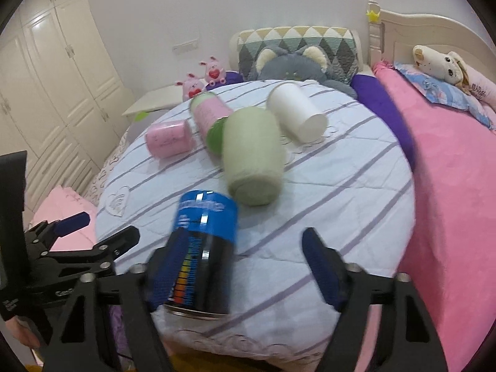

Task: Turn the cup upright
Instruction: 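Pass the blue can from the right tool into the left tool's fingers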

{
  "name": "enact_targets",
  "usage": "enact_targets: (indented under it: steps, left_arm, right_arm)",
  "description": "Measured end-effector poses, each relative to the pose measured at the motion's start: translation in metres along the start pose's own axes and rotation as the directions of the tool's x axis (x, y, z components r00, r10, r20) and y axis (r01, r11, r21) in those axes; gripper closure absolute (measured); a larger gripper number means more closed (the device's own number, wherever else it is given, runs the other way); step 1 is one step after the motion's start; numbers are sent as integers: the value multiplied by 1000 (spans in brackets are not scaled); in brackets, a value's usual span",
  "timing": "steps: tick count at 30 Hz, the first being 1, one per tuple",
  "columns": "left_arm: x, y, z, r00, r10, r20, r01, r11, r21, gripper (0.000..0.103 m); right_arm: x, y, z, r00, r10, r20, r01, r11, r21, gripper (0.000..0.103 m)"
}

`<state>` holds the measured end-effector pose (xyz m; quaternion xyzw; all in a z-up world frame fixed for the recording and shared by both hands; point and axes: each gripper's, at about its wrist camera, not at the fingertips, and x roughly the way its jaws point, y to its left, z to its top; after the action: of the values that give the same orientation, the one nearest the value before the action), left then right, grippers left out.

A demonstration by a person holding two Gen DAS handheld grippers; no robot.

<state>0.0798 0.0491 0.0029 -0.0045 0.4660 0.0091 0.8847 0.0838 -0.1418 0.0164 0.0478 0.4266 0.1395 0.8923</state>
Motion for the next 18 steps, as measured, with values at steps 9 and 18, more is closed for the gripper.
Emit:
enact_targets:
  steps: [9,18]
  left_arm:
    - [7,-42,17,997,-53,-48,51,998,-43,0]
    - [31,-76,31,991,-9,-135,2,999,-54,0]
  right_arm:
    - [7,-43,4,998,59,-23,-59,998,-10,65]
    - [26,-73,8,991,116,-74,-117,993,-9,65]
